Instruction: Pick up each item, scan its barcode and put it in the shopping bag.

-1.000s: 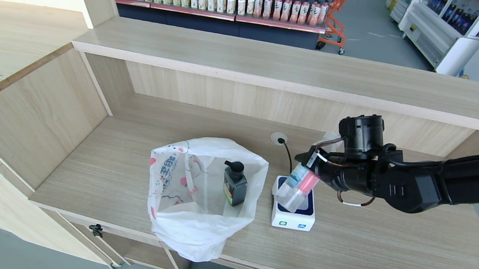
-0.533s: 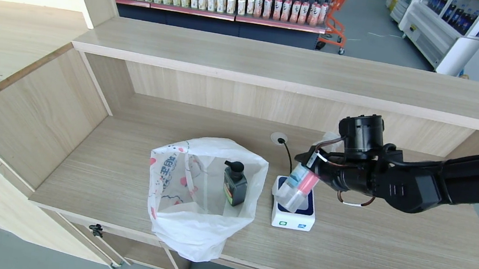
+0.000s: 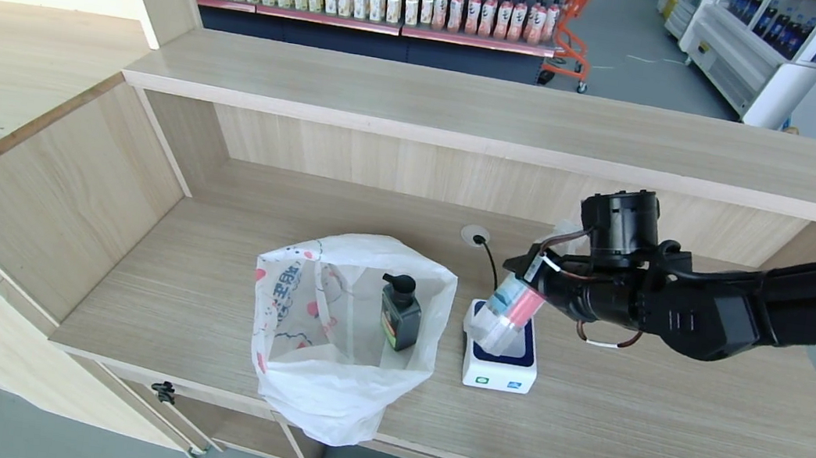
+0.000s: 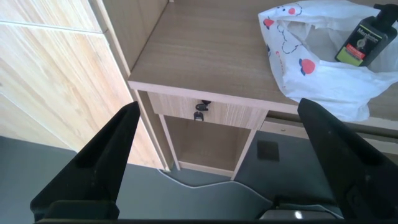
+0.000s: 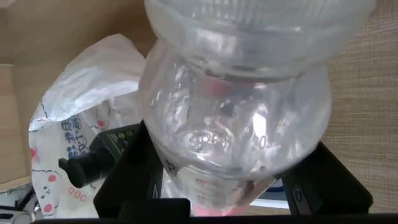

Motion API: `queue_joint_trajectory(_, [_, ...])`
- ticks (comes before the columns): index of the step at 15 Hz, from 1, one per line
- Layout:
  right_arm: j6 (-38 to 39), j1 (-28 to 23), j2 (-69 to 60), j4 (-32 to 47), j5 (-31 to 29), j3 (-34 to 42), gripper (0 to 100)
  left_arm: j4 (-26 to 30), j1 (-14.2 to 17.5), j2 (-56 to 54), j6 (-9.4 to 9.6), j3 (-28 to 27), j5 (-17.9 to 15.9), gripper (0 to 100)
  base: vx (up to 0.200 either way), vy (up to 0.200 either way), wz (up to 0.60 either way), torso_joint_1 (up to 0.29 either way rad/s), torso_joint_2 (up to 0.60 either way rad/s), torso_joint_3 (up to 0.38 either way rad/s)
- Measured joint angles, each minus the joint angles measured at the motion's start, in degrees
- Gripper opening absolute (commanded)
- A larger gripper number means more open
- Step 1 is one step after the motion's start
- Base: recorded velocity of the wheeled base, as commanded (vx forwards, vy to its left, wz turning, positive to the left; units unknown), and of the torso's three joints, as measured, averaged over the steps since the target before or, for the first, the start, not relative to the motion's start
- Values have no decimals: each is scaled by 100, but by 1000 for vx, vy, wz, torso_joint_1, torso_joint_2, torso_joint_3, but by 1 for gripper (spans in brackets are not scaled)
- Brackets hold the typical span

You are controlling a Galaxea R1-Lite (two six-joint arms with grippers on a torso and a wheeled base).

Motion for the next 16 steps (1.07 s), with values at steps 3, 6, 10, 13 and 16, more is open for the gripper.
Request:
queue_joint_trajectory(3, [-827, 218, -485, -17, 2, 24, 0, 0, 0, 0, 0, 0, 1, 100, 0, 0, 0, 0, 0, 0])
queue_joint_trajectory(6, [-2248, 681, -1263, -282, 10, 228, 0, 0, 0, 0, 0, 0, -2, 100, 0, 0, 0, 0, 0, 0])
queue_joint_trajectory(10, [-3602, 1001, -1952, -1396, 27, 1392, 0, 0, 0, 0, 2, 0, -2, 100, 0, 50, 0, 2, -1, 1])
queue_joint_trajectory(13, [-4031, 1281, -2177, -2057, 79, 2108, 0, 0, 2, 0, 2, 0, -5, 100, 0, 200, 0, -4, -2, 9])
queue_joint_trajectory(16, [-4012, 1521, -2222, -2360, 443, 2326, 0, 0, -2, 0, 0, 0, -2, 100, 0, 200, 0, 14, 6, -2])
